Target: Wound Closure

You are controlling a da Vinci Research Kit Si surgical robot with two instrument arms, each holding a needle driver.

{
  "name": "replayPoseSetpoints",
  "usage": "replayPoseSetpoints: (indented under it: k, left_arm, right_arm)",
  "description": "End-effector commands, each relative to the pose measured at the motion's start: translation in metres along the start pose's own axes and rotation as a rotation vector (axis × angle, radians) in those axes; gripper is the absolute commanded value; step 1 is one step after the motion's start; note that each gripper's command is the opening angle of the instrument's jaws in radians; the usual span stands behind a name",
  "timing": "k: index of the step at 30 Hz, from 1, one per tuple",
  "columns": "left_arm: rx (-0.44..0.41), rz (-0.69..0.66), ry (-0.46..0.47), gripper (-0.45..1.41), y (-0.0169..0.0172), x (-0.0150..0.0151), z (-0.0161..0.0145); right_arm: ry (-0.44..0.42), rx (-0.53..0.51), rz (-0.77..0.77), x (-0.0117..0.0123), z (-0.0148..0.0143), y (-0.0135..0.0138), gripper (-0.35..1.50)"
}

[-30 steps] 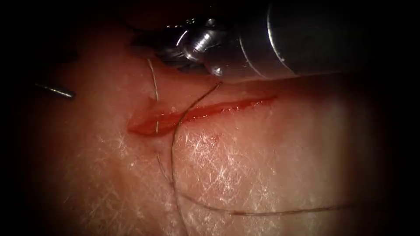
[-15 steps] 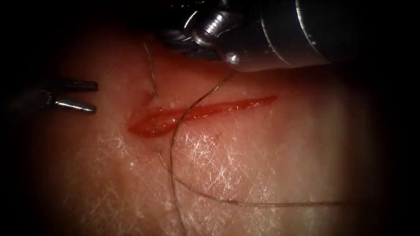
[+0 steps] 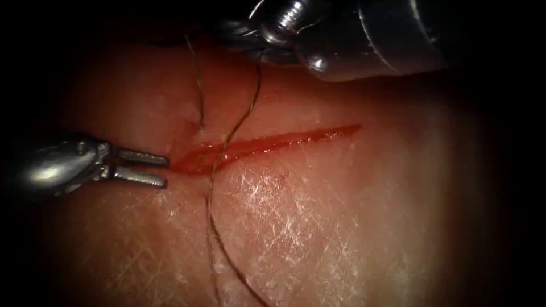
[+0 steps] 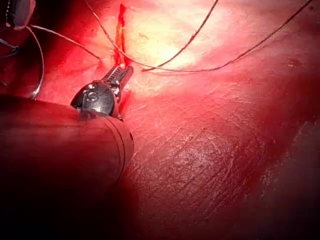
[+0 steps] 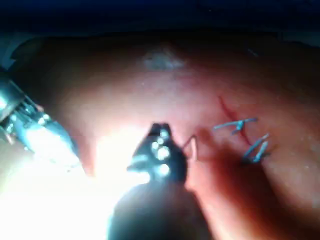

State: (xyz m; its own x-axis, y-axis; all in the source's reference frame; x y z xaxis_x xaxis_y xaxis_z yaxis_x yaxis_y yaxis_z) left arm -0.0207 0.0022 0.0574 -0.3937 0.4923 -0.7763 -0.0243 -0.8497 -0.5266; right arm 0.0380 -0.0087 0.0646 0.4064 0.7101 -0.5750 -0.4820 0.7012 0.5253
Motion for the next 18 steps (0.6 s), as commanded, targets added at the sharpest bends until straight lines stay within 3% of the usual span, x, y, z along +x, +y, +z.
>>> replayPoseSetpoints:
  k: [1, 2, 6, 11, 18]
  left_arm:
    - [-0.005, 0.0, -0.001, 0.11, 0.0, -0.0004, 0.0008]
    - [-0.006, 0.001, -0.001, 0.11, 0.0, -0.0004, 0.0008]
    - [-0.009, 0.002, -0.007, 0.09, 0.0002, -0.0004, 0.001]
    - [-0.011, 0.004, -0.006, 0.09, 0.0004, -0.0003, 0.0013]
    - [-0.019, 0.007, -0.011, 0.09, 0.0007, -0.0002, 0.0014]
  right_arm:
    - [0.016, 0.01, -0.01, -0.0008, 0.0, -0.0002, 1.01]
    - [0.045, 0.013, -0.024, -0.0011, -0.0007, -0.0002, 1.18]
    - [0.129, 0.042, -0.03, -0.0021, -0.0052, 0.0004, 1.4]
    - [0.158, 0.088, -0.034, -0.003, -0.0107, 0.0012, 1.35]
    - [0.24, 0.181, -0.051, -0.0034, -0.0127, 0.0012, 1.46]
